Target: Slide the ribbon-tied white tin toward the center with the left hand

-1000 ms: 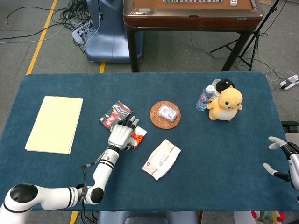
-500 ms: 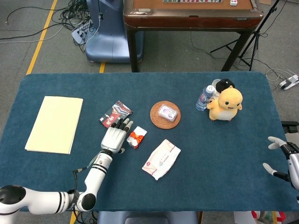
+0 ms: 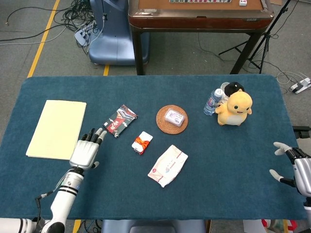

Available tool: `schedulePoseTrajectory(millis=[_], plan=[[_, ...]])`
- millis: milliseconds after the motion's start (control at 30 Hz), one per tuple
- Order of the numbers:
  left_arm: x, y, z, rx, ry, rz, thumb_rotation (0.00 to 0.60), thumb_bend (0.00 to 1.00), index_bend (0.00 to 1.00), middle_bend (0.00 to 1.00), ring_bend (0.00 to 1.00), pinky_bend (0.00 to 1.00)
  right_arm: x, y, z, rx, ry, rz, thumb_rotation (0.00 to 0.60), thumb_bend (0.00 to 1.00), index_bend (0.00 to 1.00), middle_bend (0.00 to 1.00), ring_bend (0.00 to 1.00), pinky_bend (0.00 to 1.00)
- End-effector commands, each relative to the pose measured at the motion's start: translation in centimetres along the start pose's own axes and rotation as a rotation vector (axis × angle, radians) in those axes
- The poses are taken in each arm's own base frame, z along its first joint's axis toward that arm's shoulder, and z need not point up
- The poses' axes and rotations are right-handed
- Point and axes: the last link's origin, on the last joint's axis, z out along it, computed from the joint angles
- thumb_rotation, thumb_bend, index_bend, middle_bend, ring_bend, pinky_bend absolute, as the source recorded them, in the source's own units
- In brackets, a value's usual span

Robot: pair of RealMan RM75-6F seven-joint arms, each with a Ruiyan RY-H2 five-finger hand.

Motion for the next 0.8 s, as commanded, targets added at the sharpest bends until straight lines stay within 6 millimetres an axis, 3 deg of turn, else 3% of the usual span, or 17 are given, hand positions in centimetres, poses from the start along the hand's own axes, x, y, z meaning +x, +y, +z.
schedulePoseTrajectory(millis=[33, 100, 167, 267, 433, 533, 800], plan=[[-0.3, -4.0, -3.5, 0.088, 0.054, -0.01, 0.6, 0.0, 0.0, 0.0, 0.0, 0.18, -0.3, -0.1, 0.2, -0.002, -0.011, -0.007, 0.6, 0.01, 0.28, 0.44, 0.35, 0.58], [-0.4, -5.6, -5.0, 0.135, 0.064, -0.019, 0.6, 0.06, 0.0, 0.0, 0.0, 0.18, -0.6, -0.1, 0.4, -0.004, -0.02, -0.014, 0.6, 0.01, 0.28, 0.44, 0.35, 0.58], [-0.6, -6.9, -6.5, 0.179, 0.057, -0.022, 0.6, 0.18, 0.0, 0.0, 0.0, 0.18, -0.9, -0.2, 0.5, -0.005, -0.029, -0.021, 0.6, 0.01, 0.28, 0.44, 0.35, 0.58], [-0.7, -8.2, -8.4, 0.221, 0.063, -0.006, 0.6, 0.24, 0.0, 0.0, 0.0, 0.18, -1.2, -0.3, 0.7, -0.002, -0.044, -0.028, 0.6, 0.01, 0.28, 0.44, 0.35, 0.58], [-1.4, -10.0, -11.5, 0.256, 0.054, 0.018, 0.6, 0.25, 0.01, 0.01, 0.01, 0.18, -1.7, -0.1, 1.1, -0.018, -0.063, -0.047, 0.6, 0.01, 0.28, 0.44, 0.35, 0.58], [-1.9, -11.1, -13.2, 0.277, 0.04, 0.013, 0.6, 0.25, 0.07, 0.02, 0.02, 0.18, -1.9, 0.0, 1.5, -0.03, -0.07, -0.056, 0.6, 0.01, 0.31, 0.44, 0.35, 0.58], [-2.3, -13.0, -14.8, 0.338, 0.111, 0.01, 0.6, 0.25, 0.11, 0.02, 0.02, 0.18, -2.4, 0.5, 2.0, -0.064, -0.102, -0.082, 0.6, 0.01, 0.36, 0.44, 0.35, 0.58]])
